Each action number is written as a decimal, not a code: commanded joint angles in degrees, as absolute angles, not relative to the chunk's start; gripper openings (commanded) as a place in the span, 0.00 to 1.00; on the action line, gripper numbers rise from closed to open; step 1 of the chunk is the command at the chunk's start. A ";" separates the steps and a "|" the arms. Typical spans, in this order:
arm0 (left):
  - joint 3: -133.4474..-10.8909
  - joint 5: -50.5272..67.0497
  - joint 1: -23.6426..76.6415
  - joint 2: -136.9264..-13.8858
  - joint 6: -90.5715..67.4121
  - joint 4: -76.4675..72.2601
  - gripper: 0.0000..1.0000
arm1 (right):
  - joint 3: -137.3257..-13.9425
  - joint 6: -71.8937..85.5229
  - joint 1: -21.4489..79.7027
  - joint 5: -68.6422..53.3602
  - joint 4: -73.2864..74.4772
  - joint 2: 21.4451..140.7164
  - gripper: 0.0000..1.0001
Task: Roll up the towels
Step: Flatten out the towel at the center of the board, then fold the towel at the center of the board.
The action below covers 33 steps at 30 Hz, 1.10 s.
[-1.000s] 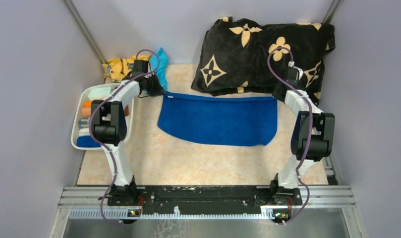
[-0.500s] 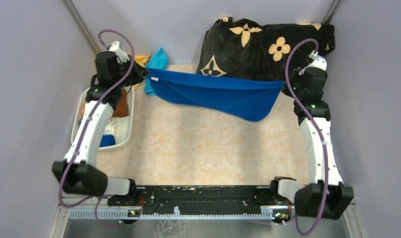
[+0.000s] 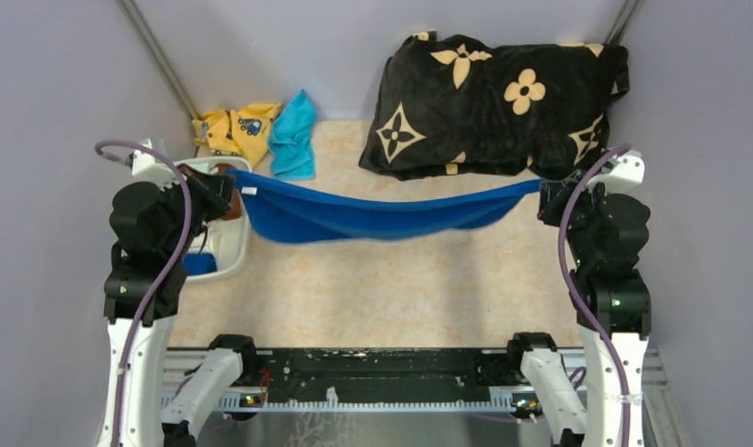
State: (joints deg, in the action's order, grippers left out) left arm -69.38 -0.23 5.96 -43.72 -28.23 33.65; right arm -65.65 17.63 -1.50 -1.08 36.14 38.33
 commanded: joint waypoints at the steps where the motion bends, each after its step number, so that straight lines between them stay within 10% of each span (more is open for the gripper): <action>1: -69.24 -0.35 5.63 -47.81 -28.05 35.90 0.01 | -66.65 18.30 -1.16 0.04 34.44 40.94 0.00; 10: -64.62 9.31 5.56 -80.92 -26.90 22.18 0.03 | -62.69 21.09 -1.21 6.84 22.76 68.16 0.00; 18: -84.79 17.41 5.30 -116.82 -28.37 22.57 0.01 | -67.48 20.29 -4.07 7.87 8.95 97.34 0.00; 33: -85.07 22.21 2.90 -116.79 -29.48 20.74 0.04 | -71.32 20.34 -6.44 6.30 12.96 100.05 0.00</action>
State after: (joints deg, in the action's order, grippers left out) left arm -87.92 19.66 3.31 -120.73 -28.93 20.86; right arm -71.96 19.70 -5.37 6.13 12.58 105.01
